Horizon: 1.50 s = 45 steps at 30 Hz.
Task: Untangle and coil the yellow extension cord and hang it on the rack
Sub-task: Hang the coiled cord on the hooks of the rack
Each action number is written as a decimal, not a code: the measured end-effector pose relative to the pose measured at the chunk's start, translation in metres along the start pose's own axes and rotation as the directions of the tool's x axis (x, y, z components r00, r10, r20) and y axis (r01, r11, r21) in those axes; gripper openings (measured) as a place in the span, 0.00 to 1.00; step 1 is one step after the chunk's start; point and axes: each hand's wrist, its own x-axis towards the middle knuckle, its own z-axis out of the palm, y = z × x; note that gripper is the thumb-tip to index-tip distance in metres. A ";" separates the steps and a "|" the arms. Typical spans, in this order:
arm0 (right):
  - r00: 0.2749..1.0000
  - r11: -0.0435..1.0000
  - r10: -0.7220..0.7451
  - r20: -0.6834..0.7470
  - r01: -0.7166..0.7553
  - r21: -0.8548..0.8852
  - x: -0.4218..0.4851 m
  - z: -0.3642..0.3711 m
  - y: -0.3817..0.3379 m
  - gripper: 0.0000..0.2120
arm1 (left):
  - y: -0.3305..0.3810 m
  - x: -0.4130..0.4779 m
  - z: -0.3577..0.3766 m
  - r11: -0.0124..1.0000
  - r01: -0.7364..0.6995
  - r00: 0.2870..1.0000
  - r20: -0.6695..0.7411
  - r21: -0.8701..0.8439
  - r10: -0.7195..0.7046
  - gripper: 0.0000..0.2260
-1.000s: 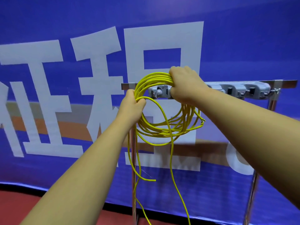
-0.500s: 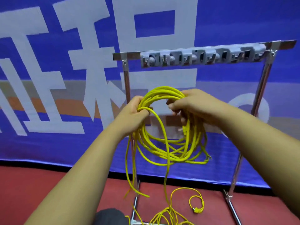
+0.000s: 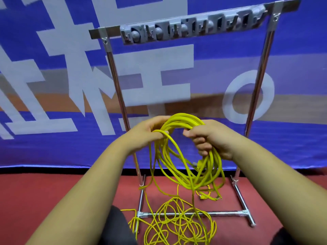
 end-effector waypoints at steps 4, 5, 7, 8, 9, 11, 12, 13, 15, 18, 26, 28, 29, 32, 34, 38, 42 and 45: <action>0.995 0.999 -0.047 -0.093 0.047 0.002 -0.005 -0.014 0.024 0.03 | -0.042 -0.007 -0.012 0.962 0.250 0.966 0.033 0.110 -0.255 0.25; 0.992 0.999 -0.053 -0.116 0.054 0.006 -0.006 -0.017 0.030 0.03 | -0.057 -0.010 -0.014 0.928 0.316 0.943 0.041 0.196 -0.330 0.26; 0.988 0.998 -0.063 -0.142 0.063 0.000 -0.003 -0.022 0.040 0.03 | -0.086 -0.013 -0.011 0.801 0.411 0.864 0.093 0.435 -0.494 0.28; 0.987 0.998 -0.061 -0.146 0.062 0.001 -0.001 -0.024 0.044 0.02 | -0.097 -0.013 -0.004 0.725 0.432 0.811 0.122 0.536 -0.573 0.29; 0.987 0.998 -0.057 -0.148 0.059 0.011 0.001 -0.026 0.048 0.02 | -0.107 -0.012 0.006 0.664 0.445 0.761 0.137 0.600 -0.634 0.31; 0.988 0.997 -0.048 -0.144 0.056 0.054 0.005 -0.028 0.054 0.02 | -0.130 -0.007 0.027 0.601 0.483 0.709 0.118 0.636 -0.695 0.36; 0.988 0.995 -0.044 -0.146 0.056 0.078 0.008 -0.029 0.056 0.02 | -0.144 -0.004 0.038 0.589 0.512 0.705 0.085 0.625 -0.704 0.39; 0.988 0.992 -0.044 -0.148 0.061 0.107 0.010 -0.030 0.058 0.02 | -0.157 -0.001 0.048 0.584 0.534 0.707 0.056 0.612 -0.705 0.42; 0.987 0.979 -0.047 -0.152 0.076 0.190 0.015 -0.031 0.062 0.04 | -0.184 0.004 0.065 0.576 0.523 0.717 0.041 0.628 -0.696 0.43; 0.988 0.948 -0.045 -0.145 0.088 0.307 0.023 -0.031 0.066 0.07 | -0.208 0.010 0.072 0.561 0.456 0.736 0.061 0.691 -0.674 0.32; 0.987 0.877 -0.062 -0.148 0.125 0.465 0.025 -0.043 0.068 0.09 | -0.227 0.012 0.079 0.670 0.534 0.678 0.213 0.515 -0.703 0.09; 0.982 0.886 -0.044 -0.186 0.125 0.447 0.025 -0.047 0.070 0.08 | -0.224 0.017 0.074 0.663 0.582 0.702 0.120 0.472 -0.702 0.05; 0.976 0.891 -0.030 -0.216 0.124 0.437 0.026 -0.049 0.071 0.08 | -0.220 0.023 0.067 0.637 0.615 0.728 -0.025 0.465 -0.685 0.07; 0.947 0.903 0.012 -0.321 0.128 0.410 0.034 -0.052 0.078 0.03 | -0.201 0.037 0.042 0.655 0.734 0.643 -0.498 0.181 -0.582 0.07; 0.922 0.918 0.039 -0.385 0.119 0.377 0.041 -0.053 0.088 0.06 | -0.179 0.041 0.039 0.731 0.667 0.568 -0.535 -0.147 -0.625 0.07; 0.912 0.967 0.035 -0.409 0.073 0.245 0.054 -0.048 0.114 0.07 | -0.135 0.050 0.053 0.763 0.488 0.647 -0.411 -0.424 -0.642 0.09; 0.914 0.977 0.036 -0.404 0.053 0.208 0.059 -0.036 0.125 0.08 | -0.097 0.055 0.066 0.638 0.318 0.711 -0.269 -0.701 -0.650 0.10; 0.943 0.974 0.052 -0.329 0.025 0.226 0.059 -0.025 0.127 0.09 | -0.084 0.057 0.074 0.466 0.172 0.769 -0.177 -0.868 -0.614 0.09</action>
